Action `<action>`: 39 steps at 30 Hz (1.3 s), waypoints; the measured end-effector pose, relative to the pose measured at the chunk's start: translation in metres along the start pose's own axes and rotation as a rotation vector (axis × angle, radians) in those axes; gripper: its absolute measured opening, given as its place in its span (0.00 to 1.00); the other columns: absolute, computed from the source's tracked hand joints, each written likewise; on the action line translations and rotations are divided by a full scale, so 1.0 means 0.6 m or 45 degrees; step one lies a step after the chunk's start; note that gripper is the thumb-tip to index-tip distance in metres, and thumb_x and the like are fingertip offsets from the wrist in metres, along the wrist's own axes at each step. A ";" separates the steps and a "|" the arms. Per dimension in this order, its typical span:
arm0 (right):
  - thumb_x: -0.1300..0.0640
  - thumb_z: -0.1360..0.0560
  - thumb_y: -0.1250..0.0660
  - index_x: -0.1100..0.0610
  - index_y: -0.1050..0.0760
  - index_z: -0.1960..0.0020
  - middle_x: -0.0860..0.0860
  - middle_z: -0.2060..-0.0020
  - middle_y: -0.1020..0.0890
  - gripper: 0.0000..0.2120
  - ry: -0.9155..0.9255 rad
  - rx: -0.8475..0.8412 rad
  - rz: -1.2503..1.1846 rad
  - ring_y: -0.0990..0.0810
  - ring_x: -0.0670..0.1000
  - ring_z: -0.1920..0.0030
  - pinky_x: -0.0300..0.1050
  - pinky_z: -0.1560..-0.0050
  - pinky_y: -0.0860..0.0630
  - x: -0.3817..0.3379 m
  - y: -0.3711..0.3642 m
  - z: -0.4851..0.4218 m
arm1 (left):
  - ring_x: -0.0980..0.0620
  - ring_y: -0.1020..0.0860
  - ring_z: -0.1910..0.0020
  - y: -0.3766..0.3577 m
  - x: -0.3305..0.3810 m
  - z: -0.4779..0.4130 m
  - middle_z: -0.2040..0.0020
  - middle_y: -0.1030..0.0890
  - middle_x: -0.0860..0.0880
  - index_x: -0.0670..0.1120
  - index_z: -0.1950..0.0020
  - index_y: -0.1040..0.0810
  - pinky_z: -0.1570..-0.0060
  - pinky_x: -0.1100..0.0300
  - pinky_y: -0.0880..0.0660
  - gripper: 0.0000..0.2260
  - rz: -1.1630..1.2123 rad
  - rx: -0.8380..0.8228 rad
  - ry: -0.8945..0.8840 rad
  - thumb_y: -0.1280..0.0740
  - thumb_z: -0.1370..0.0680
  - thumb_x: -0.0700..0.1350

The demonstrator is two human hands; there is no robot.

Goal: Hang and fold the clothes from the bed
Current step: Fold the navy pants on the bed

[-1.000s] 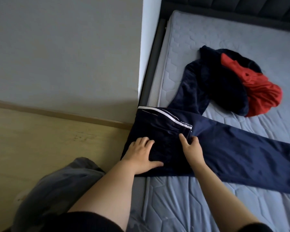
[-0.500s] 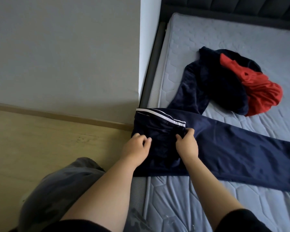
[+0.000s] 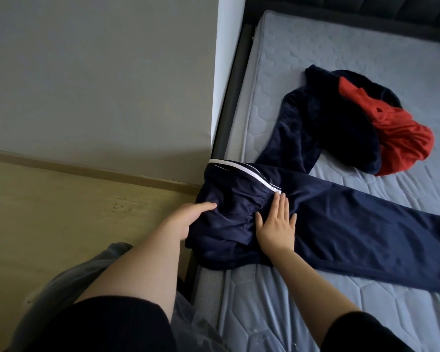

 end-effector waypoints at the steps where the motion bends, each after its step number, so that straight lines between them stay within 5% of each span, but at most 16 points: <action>1: 0.42 0.21 0.48 0.56 0.62 0.22 0.52 0.22 0.55 0.36 -0.012 -0.007 0.010 0.58 0.50 0.23 0.57 0.25 0.57 -0.003 0.004 0.001 | 0.42 0.19 0.49 0.003 0.008 0.009 0.49 0.17 0.41 0.42 0.47 0.18 0.41 0.48 0.26 0.15 0.028 -0.013 -0.014 0.26 0.29 0.48; 5: 0.42 0.20 0.50 0.57 0.62 0.22 0.53 0.22 0.57 0.35 -0.084 0.007 0.020 0.59 0.52 0.23 0.59 0.26 0.59 -0.039 0.027 0.013 | 0.44 0.20 0.61 0.006 0.049 0.060 0.59 0.17 0.43 0.43 0.57 0.19 0.55 0.55 0.25 0.03 0.123 -0.036 -0.241 0.30 0.27 0.42; 10: 0.48 0.18 0.50 0.59 0.59 0.22 0.54 0.22 0.54 0.31 -0.066 -0.152 -0.430 0.55 0.51 0.23 0.56 0.25 0.55 -0.138 0.037 0.044 | 0.45 0.18 0.65 0.018 0.085 0.139 0.62 0.16 0.43 0.40 0.52 0.19 0.65 0.59 0.22 0.06 0.212 -0.044 -0.536 0.32 0.26 0.41; 15: 0.55 0.17 0.47 0.58 0.49 0.23 0.58 0.26 0.38 0.25 -0.044 -0.497 -1.193 0.38 0.57 0.27 0.53 0.27 0.40 -0.224 0.049 0.055 | 0.45 0.17 0.60 0.022 0.092 0.184 0.56 0.16 0.41 0.39 0.47 0.20 0.58 0.56 0.20 0.10 0.278 -0.046 -0.663 0.31 0.27 0.41; 18: 0.58 0.17 0.48 0.63 0.38 0.28 0.61 0.31 0.30 0.19 -0.196 -0.689 -1.522 0.30 0.60 0.32 0.50 0.31 0.34 -0.205 0.062 0.046 | 0.50 0.18 0.63 -0.021 0.083 0.190 0.63 0.16 0.48 0.43 0.52 0.21 0.60 0.60 0.21 0.06 0.156 -0.006 -0.777 0.31 0.27 0.35; 22: 0.53 0.17 0.49 0.61 0.30 0.34 0.57 0.49 0.19 0.18 -0.551 -0.674 -2.010 0.21 0.57 0.46 0.48 0.44 0.26 -0.092 0.096 0.026 | 0.52 0.20 0.53 -0.095 0.059 0.173 0.54 0.18 0.50 0.48 0.51 0.21 0.55 0.64 0.24 0.10 -0.176 -0.160 -0.867 0.29 0.28 0.35; 26: 0.43 0.19 0.47 0.60 0.23 0.43 0.54 0.61 0.15 0.22 -0.672 -0.386 -1.930 0.16 0.52 0.60 0.44 0.64 0.23 0.036 0.141 0.013 | 0.56 0.26 0.39 -0.156 0.035 0.150 0.37 0.25 0.53 0.54 0.32 0.28 0.48 0.64 0.28 0.19 -0.692 -0.506 -0.734 0.33 0.22 0.42; 31: 0.38 0.28 0.34 0.54 0.22 0.42 0.52 0.52 0.15 0.23 -0.525 -0.395 -1.625 0.16 0.51 0.51 0.47 0.51 0.21 0.072 0.147 0.012 | 0.52 0.41 0.26 -0.154 0.038 0.117 0.24 0.41 0.54 0.55 0.26 0.35 0.33 0.60 0.38 0.24 -0.977 -0.066 -0.855 0.39 0.22 0.41; 35: 0.43 0.30 0.28 0.53 0.21 0.49 0.43 0.63 0.15 0.15 -0.324 -0.162 -1.239 0.17 0.40 0.62 0.31 0.67 0.25 0.051 0.145 -0.010 | 0.50 0.51 0.23 -0.152 0.041 0.096 0.22 0.48 0.51 0.55 0.23 0.42 0.26 0.51 0.47 0.26 -1.115 0.119 -0.852 0.41 0.21 0.44; 39: 0.50 0.23 0.34 0.58 0.20 0.51 0.52 0.58 0.14 0.11 -0.503 -0.300 -1.606 0.15 0.52 0.56 0.43 0.58 0.21 0.041 0.137 -0.037 | 0.48 0.57 0.23 -0.143 0.034 0.068 0.21 0.56 0.51 0.56 0.22 0.51 0.27 0.42 0.50 0.27 -1.270 0.244 -0.718 0.44 0.19 0.50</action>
Point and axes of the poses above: each hand's wrist, its own z-axis away from the middle knuckle, its own y-axis out of the back of the hand, x = y × z, the point moved 2 cm from there along -z, towards the middle knuckle
